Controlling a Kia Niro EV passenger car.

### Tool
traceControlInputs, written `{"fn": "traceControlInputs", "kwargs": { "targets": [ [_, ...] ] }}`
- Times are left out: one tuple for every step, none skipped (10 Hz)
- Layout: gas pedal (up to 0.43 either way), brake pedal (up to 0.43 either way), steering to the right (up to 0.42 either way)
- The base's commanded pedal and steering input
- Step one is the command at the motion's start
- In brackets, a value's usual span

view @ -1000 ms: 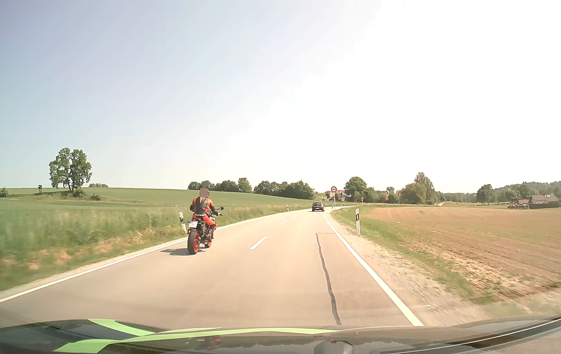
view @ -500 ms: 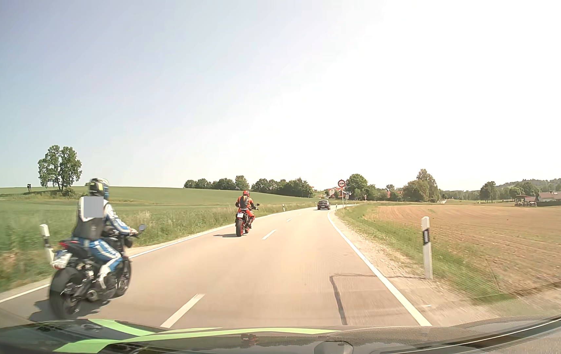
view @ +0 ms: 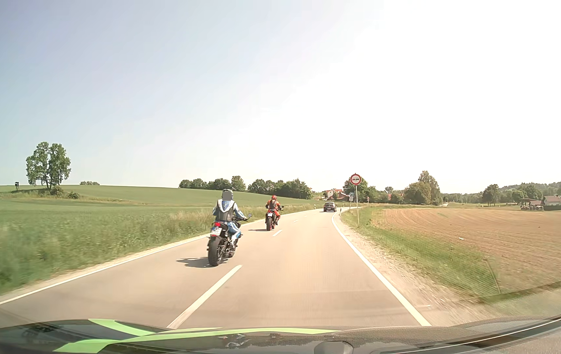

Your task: Follow the waypoints while adhering to traffic rules and regulations

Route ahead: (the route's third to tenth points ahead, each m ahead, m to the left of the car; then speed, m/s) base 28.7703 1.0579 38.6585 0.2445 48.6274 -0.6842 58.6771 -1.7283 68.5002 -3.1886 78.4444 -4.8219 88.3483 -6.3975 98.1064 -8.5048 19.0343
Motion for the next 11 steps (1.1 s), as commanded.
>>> {"fn": "traceControlInputs", "kwargs": {
  "targets": [
    [0.02,0.0,0.01],
    [0.028,0.0,0.01],
    [0.028,0.0,0.01],
    [0.028,0.0,0.01],
    [0.028,0.0,0.008],
    [0.028,0.0,0.008],
    [0.028,0.0,0.008],
    [0.028,0.0,0.009],
    [0.039,0.0,0.011],
    [0.067,0.0,0.011],
    [0.087,0.0,0.009]
  ]
}}
